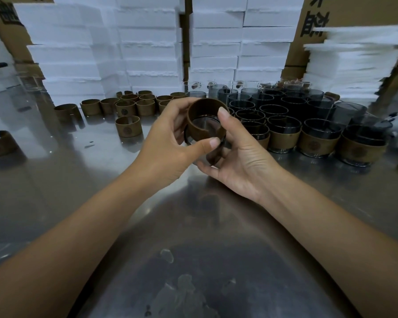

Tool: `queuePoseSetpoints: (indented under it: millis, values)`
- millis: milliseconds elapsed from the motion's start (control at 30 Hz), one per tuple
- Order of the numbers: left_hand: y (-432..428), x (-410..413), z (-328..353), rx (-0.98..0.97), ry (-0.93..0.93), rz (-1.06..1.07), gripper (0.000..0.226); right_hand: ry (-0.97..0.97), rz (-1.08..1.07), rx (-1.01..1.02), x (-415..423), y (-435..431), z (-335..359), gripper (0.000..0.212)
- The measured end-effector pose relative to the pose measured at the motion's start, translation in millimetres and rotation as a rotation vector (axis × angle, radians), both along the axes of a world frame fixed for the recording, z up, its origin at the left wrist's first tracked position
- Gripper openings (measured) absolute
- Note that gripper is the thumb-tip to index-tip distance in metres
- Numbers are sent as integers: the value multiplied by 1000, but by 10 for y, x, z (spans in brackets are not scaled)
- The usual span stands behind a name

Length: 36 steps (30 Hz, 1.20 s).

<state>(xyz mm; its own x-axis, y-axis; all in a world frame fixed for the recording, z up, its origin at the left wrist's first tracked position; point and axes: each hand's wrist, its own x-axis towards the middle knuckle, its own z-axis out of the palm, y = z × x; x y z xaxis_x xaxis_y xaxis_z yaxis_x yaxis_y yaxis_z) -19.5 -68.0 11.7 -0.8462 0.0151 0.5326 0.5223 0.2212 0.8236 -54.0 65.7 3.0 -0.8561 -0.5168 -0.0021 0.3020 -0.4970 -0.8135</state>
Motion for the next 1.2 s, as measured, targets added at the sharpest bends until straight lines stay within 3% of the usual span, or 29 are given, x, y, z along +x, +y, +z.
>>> queuePoseSetpoints:
  millis: [267,500,700,933,1100,1200]
  values:
    - [-26,-59,-16,215,-81,-85,37,58,-5,7,-18,-7,-20,36]
    - [-53,-112,-48,250,-179,-153,40,62,-17,-33,-70,-25,-59,3]
    - [-16,-110,-43,331,-232,-106,49,91,-13,-56,-74,-28,-59,6]
    - [-12,-103,-75,377,-415,-174,38,105,-58,-68,-73,-26,-36,5]
    - [-27,-114,-100,315,-362,-182,21,105,-64,-83,-95,-14,-38,5]
    - [-42,-123,-102,289,-348,-177,25,97,-59,-91,-119,-3,-60,20]
